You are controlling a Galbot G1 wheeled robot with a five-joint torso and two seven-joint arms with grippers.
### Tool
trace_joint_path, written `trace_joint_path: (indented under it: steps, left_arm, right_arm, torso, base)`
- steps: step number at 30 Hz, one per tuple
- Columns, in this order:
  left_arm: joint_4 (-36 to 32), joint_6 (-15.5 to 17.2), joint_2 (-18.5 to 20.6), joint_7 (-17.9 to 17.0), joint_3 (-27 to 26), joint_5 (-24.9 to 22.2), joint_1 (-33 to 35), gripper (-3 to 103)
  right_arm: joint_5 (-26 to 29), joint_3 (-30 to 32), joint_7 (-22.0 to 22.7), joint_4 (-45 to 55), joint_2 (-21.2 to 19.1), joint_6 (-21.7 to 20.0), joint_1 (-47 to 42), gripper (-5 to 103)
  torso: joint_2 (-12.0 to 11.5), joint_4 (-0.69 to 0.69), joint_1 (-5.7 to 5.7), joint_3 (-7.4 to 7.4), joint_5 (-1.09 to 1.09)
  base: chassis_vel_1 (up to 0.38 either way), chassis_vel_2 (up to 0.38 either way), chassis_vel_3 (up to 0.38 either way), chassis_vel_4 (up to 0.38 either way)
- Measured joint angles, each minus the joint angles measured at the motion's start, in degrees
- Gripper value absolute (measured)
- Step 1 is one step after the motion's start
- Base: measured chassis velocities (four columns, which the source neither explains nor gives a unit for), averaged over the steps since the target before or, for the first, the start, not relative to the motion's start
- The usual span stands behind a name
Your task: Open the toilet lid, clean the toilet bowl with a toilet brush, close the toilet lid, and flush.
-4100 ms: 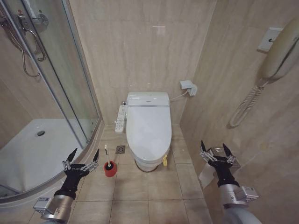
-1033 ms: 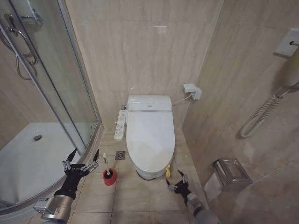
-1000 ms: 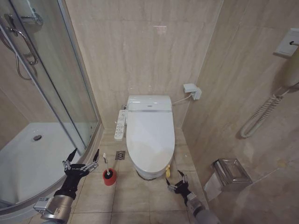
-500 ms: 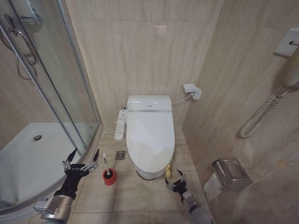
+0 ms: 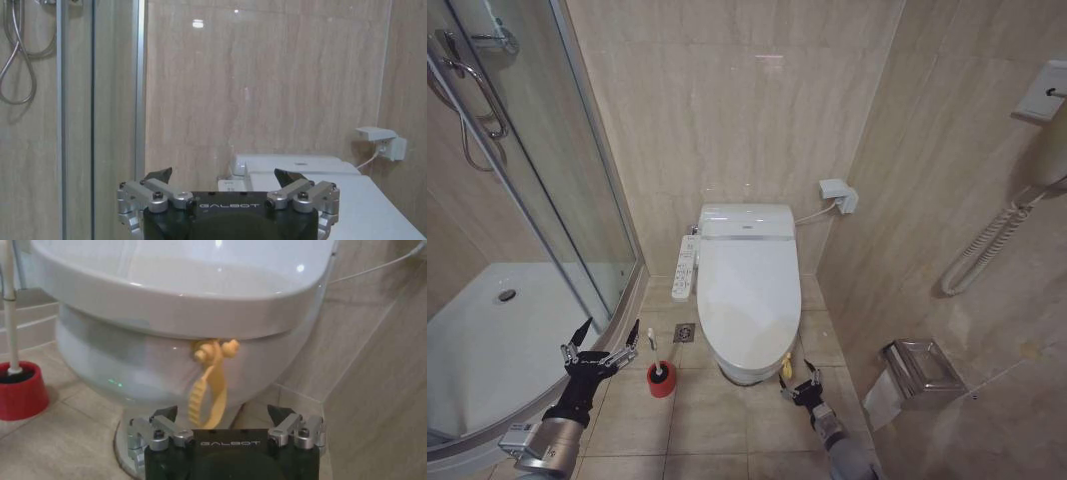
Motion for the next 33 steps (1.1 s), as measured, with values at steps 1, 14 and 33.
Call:
trace_joint_path:
  steps: [1, 14, 33]
  left_arm:
    - [0.00, 0.00, 0.00, 0.00, 0.00, 0.00, 0.00, 100]
    - [0.00, 0.00, 0.00, 0.00, 0.00, 0.00, 0.00, 100]
    - [0.00, 0.00, 0.00, 0.00, 0.00, 0.00, 0.00, 100]
  right_arm:
    - [-0.07, -0.09, -0.03, -0.20, 0.09, 0.19, 0.05, 94]
    - [-0.02, 0.04, 0.29, -1.24, 0.18, 0.72, 1.88, 67]
    - [1.23, 1.08, 0.26, -0.17, -0.70, 1.69, 2.05, 1]
  torso:
    - [0.00, 0.00, 0.00, 0.00, 0.00]
    - [0.00, 0.00, 0.00, 0.00, -0.01]
    - [0.00, 0.01, 0.00, 0.00, 0.01]
  base:
    - [0.000, 0.000, 0.000, 0.000]
    - [0.000, 0.000, 0.000, 0.000]
    - [0.000, 0.000, 0.000, 0.000]
